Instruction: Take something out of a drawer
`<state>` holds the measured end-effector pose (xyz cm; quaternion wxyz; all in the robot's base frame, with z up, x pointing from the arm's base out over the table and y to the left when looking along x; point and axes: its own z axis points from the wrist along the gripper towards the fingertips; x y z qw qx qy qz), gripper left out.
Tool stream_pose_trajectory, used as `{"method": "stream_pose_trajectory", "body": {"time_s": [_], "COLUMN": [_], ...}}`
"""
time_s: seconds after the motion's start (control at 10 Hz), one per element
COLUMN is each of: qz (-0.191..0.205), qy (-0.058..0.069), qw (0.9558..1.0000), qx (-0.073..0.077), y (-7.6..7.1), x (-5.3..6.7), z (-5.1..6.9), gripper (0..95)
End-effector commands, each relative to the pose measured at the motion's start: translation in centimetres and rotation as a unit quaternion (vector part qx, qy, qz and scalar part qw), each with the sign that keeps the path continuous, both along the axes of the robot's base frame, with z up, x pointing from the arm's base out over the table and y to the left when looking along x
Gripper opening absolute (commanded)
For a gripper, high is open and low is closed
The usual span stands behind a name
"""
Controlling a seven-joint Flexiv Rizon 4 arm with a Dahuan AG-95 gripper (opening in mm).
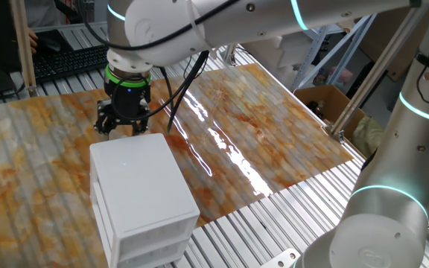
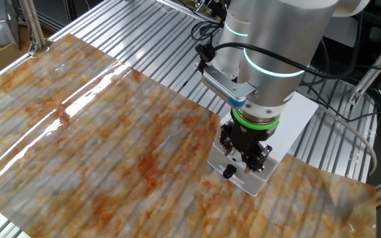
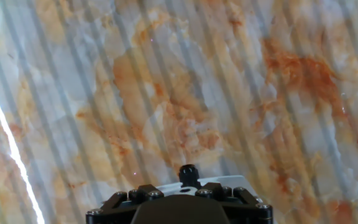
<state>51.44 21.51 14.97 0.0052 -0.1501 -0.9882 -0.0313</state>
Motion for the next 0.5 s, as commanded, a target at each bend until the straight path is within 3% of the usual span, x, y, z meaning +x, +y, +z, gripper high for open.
{"method": "stream_pose_trajectory", "body": {"time_s": [0.1,0.2,0.3,0.5], "qz": [0.003,0.006,0.009,0.013], "qy": [0.001,0.001,0.0,-0.002], "qw": [1.0,1.0,1.0,0.9999], "qx": [-0.001,-0.001,-0.002,-0.008], "y": [-0.08,-0.08,-0.08,-0.08], "x": [-0.05,-0.06,-0.06,-0.07], "z": [0.03,0.03,0.02,0.02], "gripper": [38.0,38.0,19.0,19.0]}}
